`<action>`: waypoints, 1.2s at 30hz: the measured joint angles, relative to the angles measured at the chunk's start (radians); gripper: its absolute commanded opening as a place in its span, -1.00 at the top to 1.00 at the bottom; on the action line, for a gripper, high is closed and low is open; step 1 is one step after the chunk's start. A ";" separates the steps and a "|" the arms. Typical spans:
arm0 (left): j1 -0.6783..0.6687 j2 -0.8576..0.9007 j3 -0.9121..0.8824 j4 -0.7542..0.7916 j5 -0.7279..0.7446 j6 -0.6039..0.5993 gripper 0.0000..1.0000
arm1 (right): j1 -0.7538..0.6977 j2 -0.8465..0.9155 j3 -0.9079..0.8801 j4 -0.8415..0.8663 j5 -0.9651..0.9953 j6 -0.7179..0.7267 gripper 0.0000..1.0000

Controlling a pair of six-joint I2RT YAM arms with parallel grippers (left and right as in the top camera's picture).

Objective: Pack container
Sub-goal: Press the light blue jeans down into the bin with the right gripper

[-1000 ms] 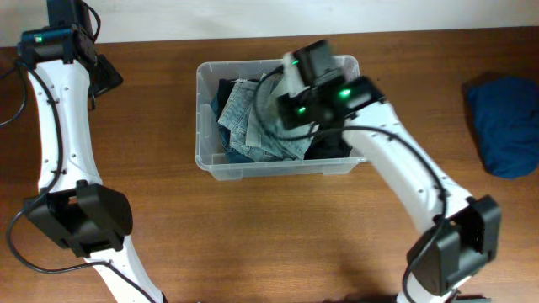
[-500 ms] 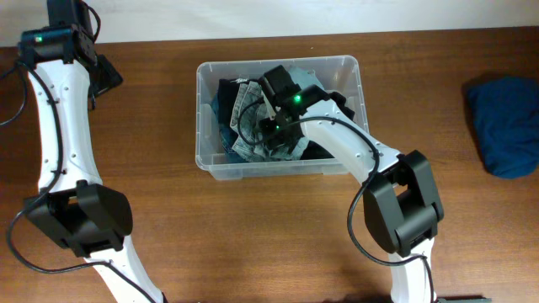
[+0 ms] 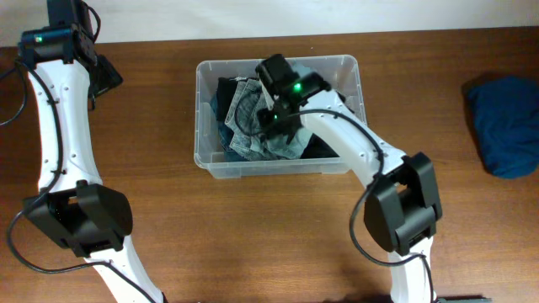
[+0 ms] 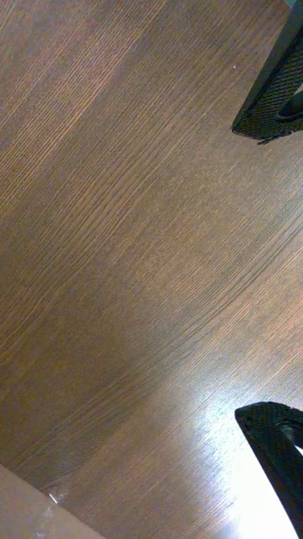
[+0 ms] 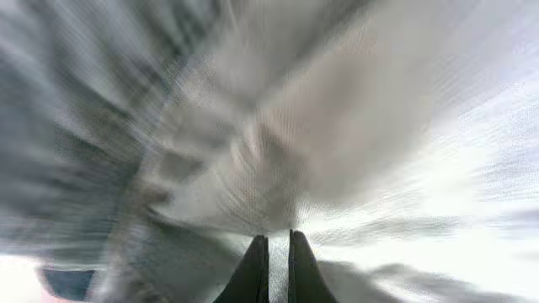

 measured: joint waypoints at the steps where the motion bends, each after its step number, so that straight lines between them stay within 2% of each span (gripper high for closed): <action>1: 0.000 0.000 0.000 0.000 0.000 0.000 -0.99 | -0.002 -0.012 0.022 0.002 0.011 0.000 0.92; 8: 0.000 0.000 0.000 0.000 0.000 0.000 -0.99 | -0.034 -0.134 0.096 0.032 0.108 0.001 0.92; 11: 0.000 0.000 0.000 0.000 0.000 0.000 -0.99 | -0.071 -0.134 0.101 0.047 0.130 0.002 0.92; 18: 0.000 0.000 0.000 0.000 0.000 0.000 -0.99 | -0.136 -0.021 0.101 0.131 0.134 0.003 0.92; 27: 0.000 0.000 0.000 0.000 0.000 0.000 -0.99 | -0.139 0.179 0.114 0.179 0.095 0.002 0.92; 36: 0.000 0.000 0.000 0.000 0.000 0.000 -0.99 | -0.150 0.183 0.142 0.126 0.044 0.001 0.92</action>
